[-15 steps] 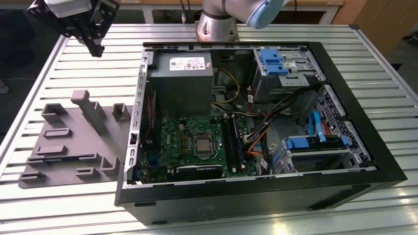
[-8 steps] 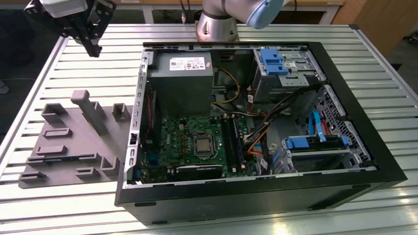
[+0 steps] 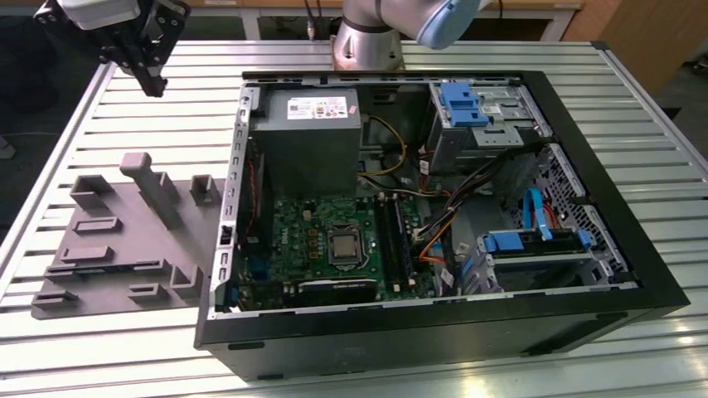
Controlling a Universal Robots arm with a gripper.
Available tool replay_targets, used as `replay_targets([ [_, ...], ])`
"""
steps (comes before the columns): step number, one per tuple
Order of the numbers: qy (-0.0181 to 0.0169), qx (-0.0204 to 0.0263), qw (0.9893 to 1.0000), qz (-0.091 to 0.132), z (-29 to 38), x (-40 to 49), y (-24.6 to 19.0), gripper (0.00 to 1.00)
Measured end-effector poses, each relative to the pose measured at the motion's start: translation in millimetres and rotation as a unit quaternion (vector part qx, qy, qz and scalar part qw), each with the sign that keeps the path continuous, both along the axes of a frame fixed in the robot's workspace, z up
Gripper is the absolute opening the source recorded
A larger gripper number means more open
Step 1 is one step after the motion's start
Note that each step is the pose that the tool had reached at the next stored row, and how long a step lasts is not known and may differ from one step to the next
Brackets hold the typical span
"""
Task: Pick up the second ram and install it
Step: 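Reach for the second ram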
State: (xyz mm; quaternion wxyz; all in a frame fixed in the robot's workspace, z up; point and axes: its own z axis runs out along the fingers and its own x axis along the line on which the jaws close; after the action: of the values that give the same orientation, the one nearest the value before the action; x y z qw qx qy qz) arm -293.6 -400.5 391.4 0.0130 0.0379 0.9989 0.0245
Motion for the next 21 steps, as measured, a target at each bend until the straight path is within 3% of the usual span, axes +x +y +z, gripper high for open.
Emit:
replay_targets([
  [21, 0.0, 0.0, 1.0, 0.0, -0.1, -18.0, -0.1, 0.11],
])
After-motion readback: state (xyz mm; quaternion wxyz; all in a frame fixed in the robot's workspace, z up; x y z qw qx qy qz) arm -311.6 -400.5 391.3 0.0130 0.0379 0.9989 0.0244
